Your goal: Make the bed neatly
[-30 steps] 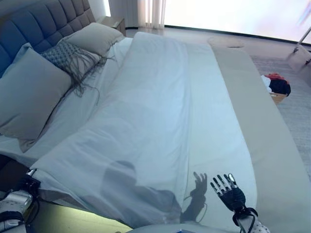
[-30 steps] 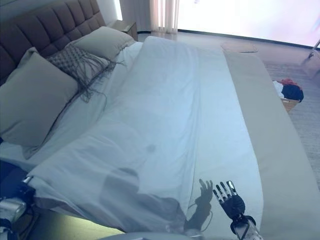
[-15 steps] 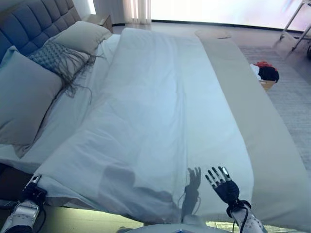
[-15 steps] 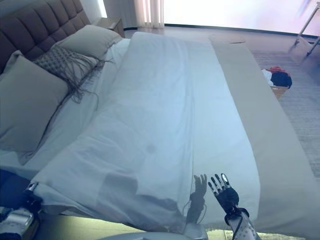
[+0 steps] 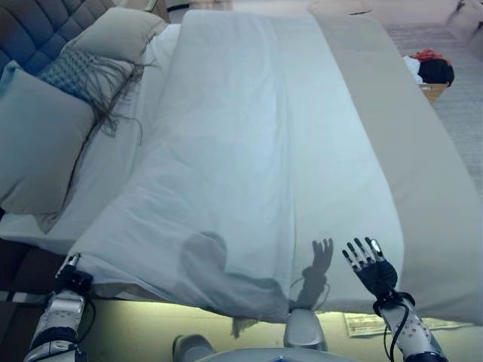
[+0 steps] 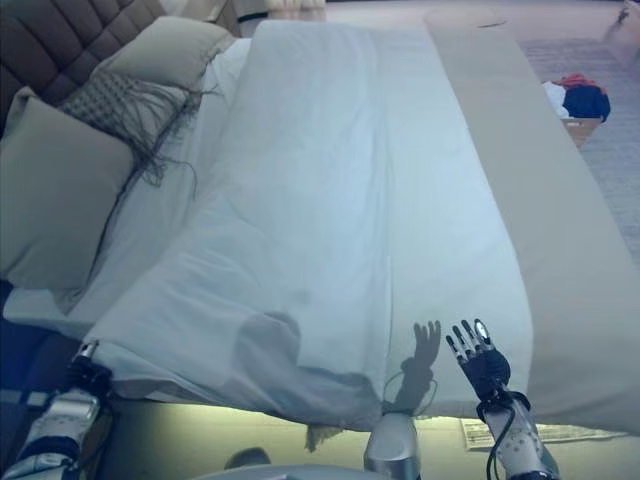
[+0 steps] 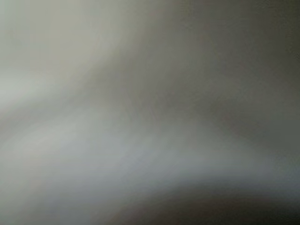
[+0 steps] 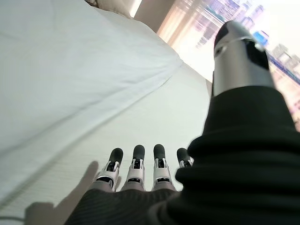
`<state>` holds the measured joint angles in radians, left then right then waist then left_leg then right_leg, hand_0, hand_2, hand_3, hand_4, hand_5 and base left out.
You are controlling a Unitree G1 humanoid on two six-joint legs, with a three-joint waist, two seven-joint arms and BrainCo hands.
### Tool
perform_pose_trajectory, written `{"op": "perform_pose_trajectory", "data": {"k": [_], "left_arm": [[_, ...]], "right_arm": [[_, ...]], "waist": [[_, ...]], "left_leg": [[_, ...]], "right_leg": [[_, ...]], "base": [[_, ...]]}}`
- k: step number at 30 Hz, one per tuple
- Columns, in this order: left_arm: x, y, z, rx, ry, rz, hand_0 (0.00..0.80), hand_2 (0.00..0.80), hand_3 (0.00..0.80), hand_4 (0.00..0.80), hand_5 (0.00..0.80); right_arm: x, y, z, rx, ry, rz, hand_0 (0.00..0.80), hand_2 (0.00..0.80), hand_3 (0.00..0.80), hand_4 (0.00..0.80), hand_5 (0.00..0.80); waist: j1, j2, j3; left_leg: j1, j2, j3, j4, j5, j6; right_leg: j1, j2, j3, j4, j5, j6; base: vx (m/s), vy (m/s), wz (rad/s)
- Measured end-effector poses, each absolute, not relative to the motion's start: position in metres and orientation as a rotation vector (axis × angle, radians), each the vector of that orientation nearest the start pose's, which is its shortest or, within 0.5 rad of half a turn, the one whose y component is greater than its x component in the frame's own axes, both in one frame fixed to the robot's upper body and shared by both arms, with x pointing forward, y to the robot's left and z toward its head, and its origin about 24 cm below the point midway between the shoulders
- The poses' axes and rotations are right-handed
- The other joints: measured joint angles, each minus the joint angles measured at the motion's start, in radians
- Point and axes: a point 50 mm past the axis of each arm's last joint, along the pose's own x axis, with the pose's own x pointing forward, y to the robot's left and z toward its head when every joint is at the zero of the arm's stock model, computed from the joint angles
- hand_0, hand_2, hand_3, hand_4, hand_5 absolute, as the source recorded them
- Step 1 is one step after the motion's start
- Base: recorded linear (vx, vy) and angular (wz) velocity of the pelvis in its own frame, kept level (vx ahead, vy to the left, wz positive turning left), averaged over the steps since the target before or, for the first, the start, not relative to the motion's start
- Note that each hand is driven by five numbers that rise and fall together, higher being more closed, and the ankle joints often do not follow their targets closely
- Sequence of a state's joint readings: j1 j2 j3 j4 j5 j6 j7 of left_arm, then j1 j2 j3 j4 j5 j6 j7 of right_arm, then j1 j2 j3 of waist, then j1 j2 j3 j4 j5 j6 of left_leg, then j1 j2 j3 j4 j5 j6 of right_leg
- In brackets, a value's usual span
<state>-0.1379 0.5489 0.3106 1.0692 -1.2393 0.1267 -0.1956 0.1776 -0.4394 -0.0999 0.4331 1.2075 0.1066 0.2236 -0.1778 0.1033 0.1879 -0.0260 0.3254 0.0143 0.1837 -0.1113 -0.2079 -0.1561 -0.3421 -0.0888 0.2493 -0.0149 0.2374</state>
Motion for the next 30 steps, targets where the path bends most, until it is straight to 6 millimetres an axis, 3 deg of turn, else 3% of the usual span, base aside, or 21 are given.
{"op": "perform_pose_trajectory", "data": {"k": [1,2,3,6,8,11,13,15,17,18,19,20,21,22,23,26,28,30], "left_arm": [[0.182,0.359,-0.062,-0.931,0.377,0.674,0.800,0.800,0.800,0.800,0.800],[0.182,0.353,-0.066,-0.938,0.394,0.650,0.800,0.800,0.800,0.800,0.800],[0.183,0.347,-0.069,-0.936,0.416,0.634,0.800,0.800,0.800,0.800,0.800],[0.188,0.341,-0.068,-0.925,0.425,0.595,0.800,0.800,0.800,0.800,0.800],[0.190,0.337,-0.065,-0.924,0.412,0.578,0.800,0.800,0.800,0.800,0.800],[0.192,0.331,-0.066,-0.938,0.405,0.565,0.800,0.800,0.800,0.800,0.800],[0.195,0.328,-0.064,-0.937,0.405,0.553,0.800,0.800,0.800,0.800,0.800],[0.196,0.325,-0.063,-0.941,0.411,0.547,0.800,0.800,0.800,0.800,0.800],[0.199,0.323,-0.062,-0.953,0.414,0.553,0.800,0.800,0.800,0.800,0.800],[0.200,0.323,-0.062,-0.957,0.407,0.562,0.800,0.800,0.800,0.800,0.800],[0.201,0.325,-0.061,-0.946,0.395,0.574,0.800,0.800,0.800,0.800,0.800],[0.201,0.326,-0.060,-0.937,0.383,0.586,0.800,0.800,0.800,0.800,0.800],[0.204,0.322,-0.061,-0.948,0.379,0.592,0.800,0.800,0.800,0.800,0.800],[0.209,0.313,-0.063,-0.955,0.396,0.576,0.800,0.800,0.800,0.800,0.800],[0.208,0.309,-0.066,-0.954,0.412,0.569,0.800,0.800,0.800,0.800,0.800],[0.209,0.292,-0.074,-0.997,0.419,0.566,0.800,0.800,0.800,0.800,0.800],[0.207,0.287,-0.078,-1.004,0.426,0.568,0.800,0.800,0.800,0.800,0.800],[0.200,0.289,-0.081,-0.969,0.439,0.579,0.800,0.800,0.800,0.800,0.800]], "right_arm": [[0.170,-0.278,-0.057,0.856,0.399,-0.269,0.000,0.000,0.000,0.000,0.000],[0.166,-0.262,-0.066,0.888,0.440,-0.240,0.000,0.000,0.000,0.000,0.000],[0.164,-0.246,-0.072,0.921,0.472,-0.212,0.000,0.000,0.000,0.000,0.000],[0.167,-0.209,-0.081,0.990,0.538,-0.125,0.000,0.000,0.000,0.000,0.000],[0.175,-0.204,-0.077,0.990,0.532,-0.096,0.000,0.000,0.000,0.000,0.000],[0.183,-0.210,-0.071,0.972,0.491,-0.095,0.000,0.000,0.000,0.000,0.000],[0.187,-0.214,-0.066,0.971,0.452,-0.105,0.000,0.000,0.000,0.000,0.000],[0.184,-0.216,-0.066,0.991,0.446,-0.135,0.000,0.000,0.000,0.000,0.000],[0.173,-0.211,-0.067,1.012,0.460,-0.126,0.000,0.000,0.000,0.000,0.000],[0.166,-0.205,-0.071,1.029,0.488,-0.120,0.000,0.000,0.000,0.000,0.000],[0.160,-0.198,-0.075,1.046,0.517,-0.112,0.000,0.000,0.000,0.000,0.000],[0.159,-0.194,-0.076,1.055,0.527,-0.105,0.000,0.000,0.000,0.000,0.000],[0.162,-0.197,-0.075,1.051,0.515,-0.107,0.000,0.000,0.000,0.000,0.000],[0.164,-0.201,-0.074,1.051,0.494,-0.129,0.000,0.000,0.000,0.000,0.000],[0.170,-0.203,-0.071,1.049,0.476,-0.130,0.000,0.000,0.000,0.000,0.000],[0.181,-0.209,-0.063,1.026,0.437,-0.131,0.000,0.000,0.000,0.000,0.000],[0.186,-0.211,-0.060,1.014,0.429,-0.130,0.000,0.000,0.000,0.000,0.000],[0.193,-0.209,-0.057,0.991,0.427,-0.120,0.000,0.000,0.000,0.000,0.000]], "waist": [[0.001,-0.025,-0.004],[0.002,-0.040,-0.012],[0.003,-0.045,-0.015],[0.013,-0.051,-0.019],[0.032,-0.054,-0.022],[0.058,-0.053,-0.021],[0.060,-0.065,-0.022],[0.066,-0.069,-0.021],[0.069,-0.068,-0.028],[0.070,-0.066,-0.032],[0.069,-0.069,-0.039],[0.065,-0.076,-0.047],[0.062,-0.078,-0.052],[0.060,-0.068,-0.055],[0.064,-0.068,-0.056],[0.071,-0.038,-0.091],[0.082,-0.039,-0.113],[0.087,-0.051,-0.123]], "left_leg": [[0.003,-0.035,0.028,0.005,-0.007,-0.043],[0.007,-0.066,0.053,0.016,-0.006,-0.042],[0.019,-0.083,0.055,0.019,-0.007,-0.044],[0.051,-0.099,0.057,0.016,-0.011,-0.044],[0.052,-0.095,0.060,0.017,-0.011,-0.048],[0.049,-0.094,0.064,0.030,-0.012,-0.047],[0.050,-0.106,0.070,0.036,-0.029,-0.042],[0.051,-0.109,0.081,0.036,-0.041,-0.020],[0.053,-0.101,0.080,0.013,-0.032,-0.006],[0.054,-0.083,0.065,-0.013,-0.017,0.015],[0.054,-0.061,0.043,-0.056,0.010,0.027],[0.055,-0.055,0.032,-0.104,0.043,0.040],[0.050,-0.048,0.025,-0.134,0.086,0.044],[0.044,-0.054,0.021,-0.156,0.142,0.094],[0.047,-0.062,0.031,-0.168,0.182,0.117],[0.051,-0.070,0.036,-0.168,0.207,0.111],[0.051,-0.078,0.033,-0.155,0.206,0.110],[0.054,-0.090,0.037,-0.128,0.181,0.085]], "right_leg": [[0.002,-0.054,0.023,-0.002,-0.004,-0.001],[0.018,-0.084,0.031,-0.017,-0.002,-0.038],[0.044,-0.102,0.031,-0.037,0.012,-0.047],[0.091,-0.112,0.025,-0.077,0.038,-0.027],[0.081,-0.110,0.029,-0.086,0.048,0.012],[0.084,-0.097,0.054,-0.116,0.054,0.016],[0.082,-0.107,0.043,-0.110,0.064,0.014],[0.079,-0.108,0.009,-0.099,0.129,-0.005],[0.036,-0.087,-0.015,-0.034,0.154,-0.009],[-0.006,-0.041,-0.008,0.079,0.057,0.021],[-0.060,0.038,0.031,0.243,-0.079,-0.010],[-0.062,0.102,0.029,0.270,-0.170,-0.054],[-0.050,0.137,0.035,0.224,-0.211,-0.087],[-0.039,0.143,0.023,0.188,-0.186,-0.088],[-0.025,0.140,0.021,0.158,-0.170,-0.092],[0.034,0.151,-0.003,0.055,-0.125,-0.091],[0.052,0.148,0.007,0.006,-0.103,-0.092],[0.063,0.142,0.039,-0.028,-0.070,-0.078]], "base": [[0.069,0.408,0.40],[0.053,0.359,0.30],[0.048,0.323,0.17],[0.030,0.243,0.01],[-0.030,0.129,-0.23],[-0.059,0.157,-0.17],[-0.083,0.252,-0.05],[-0.100,0.201,-0.14],[-0.101,0.137,-0.09],[-0.099,0.063,-0.01],[-0.071,0.008,0.13],[-0.047,-0.012,0.26],[-0.019,-0.004,0.43],[-0.008,0.027,0.36],[-0.009,0.043,0.20],[-0.063,0.051,0.08],[-0.073,0.086,-0.16],[-0.030,0.108,-0.40]]}}
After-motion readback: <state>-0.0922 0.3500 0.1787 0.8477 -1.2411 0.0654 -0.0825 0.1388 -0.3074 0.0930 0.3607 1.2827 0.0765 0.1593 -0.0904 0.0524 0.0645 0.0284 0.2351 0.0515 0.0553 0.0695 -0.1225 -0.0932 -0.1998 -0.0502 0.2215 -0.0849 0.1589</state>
